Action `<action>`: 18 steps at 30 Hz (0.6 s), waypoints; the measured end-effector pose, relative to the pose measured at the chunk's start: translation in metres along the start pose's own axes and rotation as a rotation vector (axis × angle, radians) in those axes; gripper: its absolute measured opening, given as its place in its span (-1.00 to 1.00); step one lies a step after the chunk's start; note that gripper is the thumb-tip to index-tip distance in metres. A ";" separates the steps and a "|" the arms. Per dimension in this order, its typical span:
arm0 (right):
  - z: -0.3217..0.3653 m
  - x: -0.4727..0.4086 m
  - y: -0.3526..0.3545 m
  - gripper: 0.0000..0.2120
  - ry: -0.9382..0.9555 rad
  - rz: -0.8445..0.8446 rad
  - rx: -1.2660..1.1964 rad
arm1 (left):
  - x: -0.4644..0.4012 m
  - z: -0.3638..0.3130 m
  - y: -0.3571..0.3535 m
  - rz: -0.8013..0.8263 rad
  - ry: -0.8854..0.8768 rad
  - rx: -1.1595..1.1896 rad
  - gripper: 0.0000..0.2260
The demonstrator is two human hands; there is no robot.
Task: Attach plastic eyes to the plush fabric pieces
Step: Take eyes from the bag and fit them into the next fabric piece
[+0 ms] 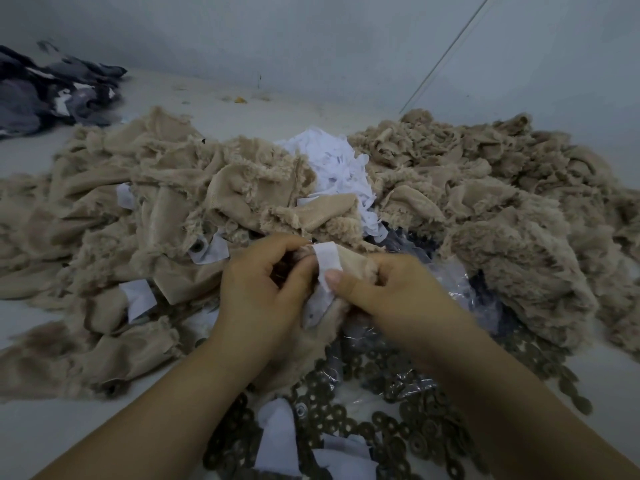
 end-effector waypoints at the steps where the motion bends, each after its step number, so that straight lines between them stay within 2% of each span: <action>1: -0.001 0.000 -0.001 -0.71 -0.047 -0.012 -0.113 | -0.001 0.000 0.000 -0.016 0.039 0.031 -0.89; 3: -0.004 -0.002 -0.001 -0.80 -0.113 -0.019 -0.312 | -0.001 -0.001 0.001 -0.043 0.094 0.068 -0.83; 7: -0.006 -0.006 0.001 -0.82 -0.170 -0.002 -0.557 | -0.003 0.001 0.002 -0.067 0.117 0.025 -0.95; 11: -0.009 -0.009 0.002 -0.79 -0.148 -0.086 -0.571 | -0.003 -0.007 0.006 -0.089 0.017 -0.023 -0.83; 13: -0.009 -0.008 0.001 -0.76 -0.139 -0.082 -0.577 | -0.001 -0.012 0.006 -0.021 -0.006 0.022 -0.72; 15: -0.009 -0.007 0.001 -0.74 -0.148 -0.084 -0.596 | 0.001 -0.016 0.004 0.057 -0.030 -0.030 -0.68; 18: -0.011 -0.008 0.000 -0.71 -0.159 -0.098 -0.603 | 0.003 -0.017 0.001 0.107 -0.062 -0.113 -0.78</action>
Point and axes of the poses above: each hand's wrist, its own x-axis away from the middle knuckle, its own y-axis out of the back of the hand, z = x × y, the point moved 1 cm from there along -x, towards the middle knuckle, and after that the axes turned 9 degrees about x, right-handed, at the moved point
